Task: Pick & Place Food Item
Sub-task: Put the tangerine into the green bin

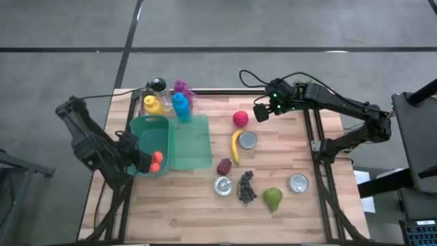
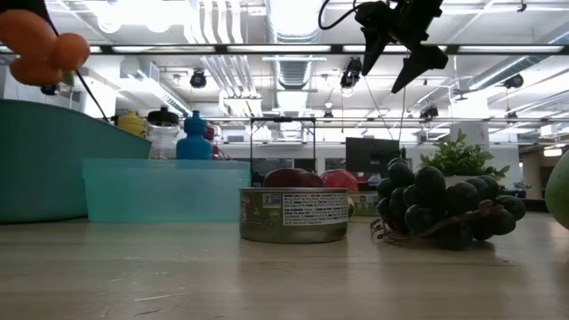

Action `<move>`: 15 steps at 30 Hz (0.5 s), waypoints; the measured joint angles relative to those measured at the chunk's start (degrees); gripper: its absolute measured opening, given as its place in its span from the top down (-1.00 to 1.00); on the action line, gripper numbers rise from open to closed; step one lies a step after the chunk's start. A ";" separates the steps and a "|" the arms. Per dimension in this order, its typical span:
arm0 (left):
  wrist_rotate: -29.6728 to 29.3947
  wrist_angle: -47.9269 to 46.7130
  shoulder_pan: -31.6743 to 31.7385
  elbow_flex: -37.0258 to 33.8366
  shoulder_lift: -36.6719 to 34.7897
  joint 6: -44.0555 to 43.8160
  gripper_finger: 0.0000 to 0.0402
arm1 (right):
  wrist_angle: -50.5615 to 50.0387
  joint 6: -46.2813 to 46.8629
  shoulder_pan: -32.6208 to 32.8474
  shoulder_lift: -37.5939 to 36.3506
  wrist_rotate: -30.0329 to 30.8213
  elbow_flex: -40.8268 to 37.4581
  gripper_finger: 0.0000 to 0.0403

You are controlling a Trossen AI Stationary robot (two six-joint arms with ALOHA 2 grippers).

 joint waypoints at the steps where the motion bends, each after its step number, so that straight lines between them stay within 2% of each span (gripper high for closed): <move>1: 0.01 0.01 0.02 -0.38 -0.08 0.00 0.97 | 0.00 0.02 0.02 0.00 0.00 -0.01 -0.88; 7: -0.11 -0.03 1.06 -2.21 -0.67 3.57 0.97 | -0.01 0.02 0.00 0.00 0.00 0.02 -0.88; 10: -0.84 -0.01 1.99 -3.15 -1.55 7.29 0.97 | 0.00 0.02 0.02 0.00 -0.02 0.02 -0.88; 15: -3.35 -0.01 3.69 -4.34 -4.12 8.42 0.97 | 0.00 0.02 0.02 0.00 -0.01 0.00 -0.88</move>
